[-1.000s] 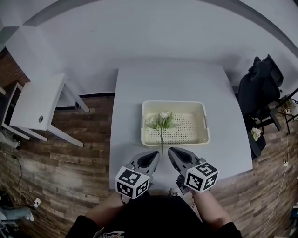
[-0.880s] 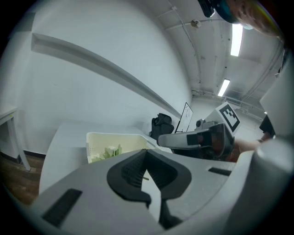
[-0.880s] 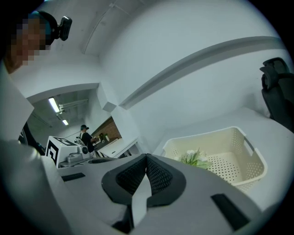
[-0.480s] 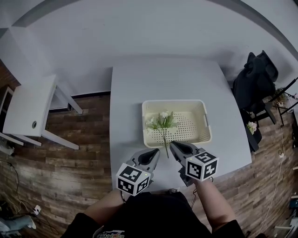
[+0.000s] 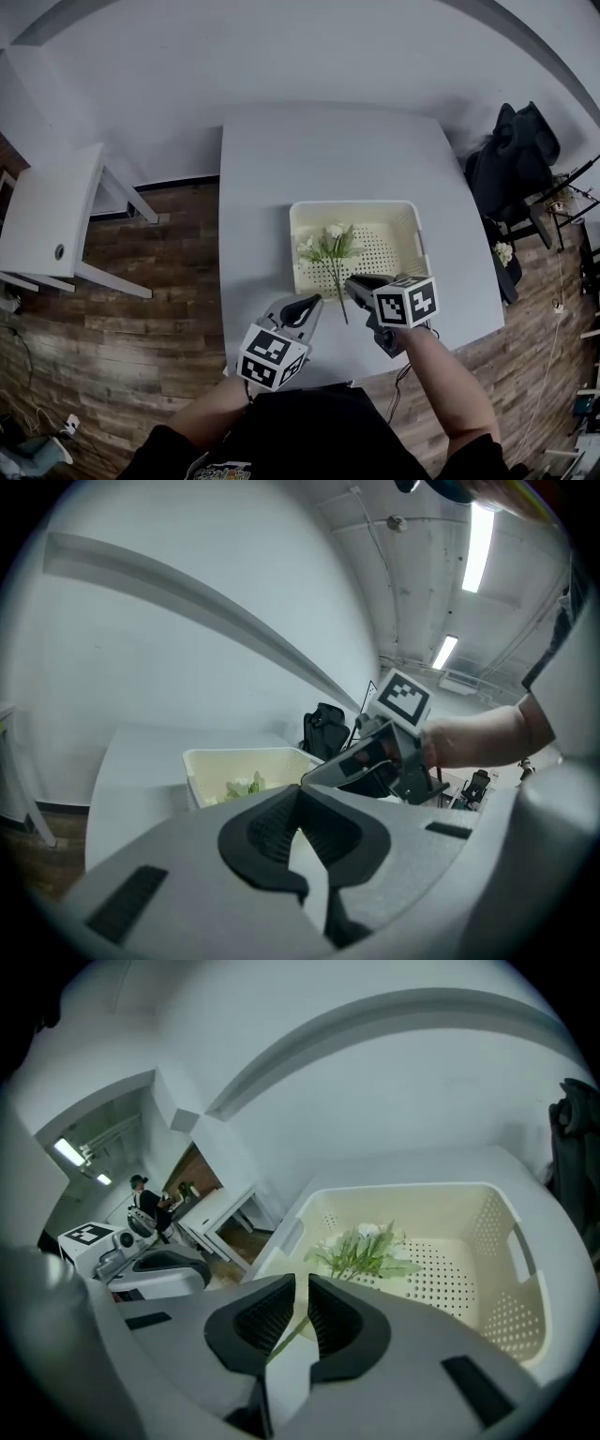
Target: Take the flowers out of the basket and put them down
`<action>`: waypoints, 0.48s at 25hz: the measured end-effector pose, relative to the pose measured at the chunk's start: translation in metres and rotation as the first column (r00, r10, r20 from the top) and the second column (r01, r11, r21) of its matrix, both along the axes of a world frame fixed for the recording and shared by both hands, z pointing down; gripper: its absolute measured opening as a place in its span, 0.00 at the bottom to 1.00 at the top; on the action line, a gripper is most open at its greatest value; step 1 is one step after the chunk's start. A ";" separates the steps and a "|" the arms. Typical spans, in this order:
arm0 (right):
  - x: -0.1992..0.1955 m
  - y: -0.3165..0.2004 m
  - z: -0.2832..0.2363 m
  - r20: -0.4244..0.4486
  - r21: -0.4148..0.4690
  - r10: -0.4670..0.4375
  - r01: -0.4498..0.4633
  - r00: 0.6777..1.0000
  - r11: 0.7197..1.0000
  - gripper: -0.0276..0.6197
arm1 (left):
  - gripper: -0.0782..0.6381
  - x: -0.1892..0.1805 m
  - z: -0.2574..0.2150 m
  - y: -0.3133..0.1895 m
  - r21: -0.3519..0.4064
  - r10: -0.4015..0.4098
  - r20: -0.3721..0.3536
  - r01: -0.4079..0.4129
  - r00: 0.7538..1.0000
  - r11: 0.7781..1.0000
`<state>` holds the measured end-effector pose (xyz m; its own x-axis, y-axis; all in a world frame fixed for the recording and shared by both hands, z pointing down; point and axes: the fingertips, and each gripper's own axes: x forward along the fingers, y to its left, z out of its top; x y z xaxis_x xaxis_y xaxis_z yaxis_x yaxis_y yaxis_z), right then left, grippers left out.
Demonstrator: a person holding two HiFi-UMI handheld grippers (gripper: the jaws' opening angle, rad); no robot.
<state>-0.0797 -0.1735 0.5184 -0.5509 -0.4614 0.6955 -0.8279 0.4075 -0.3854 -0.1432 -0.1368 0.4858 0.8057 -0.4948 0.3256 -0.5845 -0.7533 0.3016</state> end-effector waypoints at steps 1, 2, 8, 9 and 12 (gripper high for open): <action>0.001 -0.003 0.005 -0.008 -0.045 -0.015 0.015 1.000 0.999 0.12 | 0.12 0.000 0.001 -0.001 -0.003 0.005 -0.002 -0.005 1.000 1.000; 0.001 -0.006 0.010 -0.011 -0.096 -0.030 0.029 0.999 0.995 0.18 | 0.12 0.000 0.002 -0.002 -0.006 0.008 -0.005 -0.008 1.000 1.000; -0.004 -0.020 0.036 0.032 -0.376 -0.063 0.071 0.997 0.924 0.23 | 0.12 -0.003 0.006 -0.009 -0.034 0.005 -0.032 -0.006 0.999 0.999; -0.006 -0.019 0.041 0.034 -0.413 -0.081 0.088 0.996 0.906 0.25 | 0.12 -0.004 0.007 -0.009 -0.038 0.005 -0.035 -0.006 0.999 0.999; -0.007 -0.017 0.052 0.022 -0.494 -0.120 0.115 0.993 0.862 0.26 | 0.12 -0.005 0.009 -0.008 -0.049 0.003 -0.040 -0.005 0.999 0.999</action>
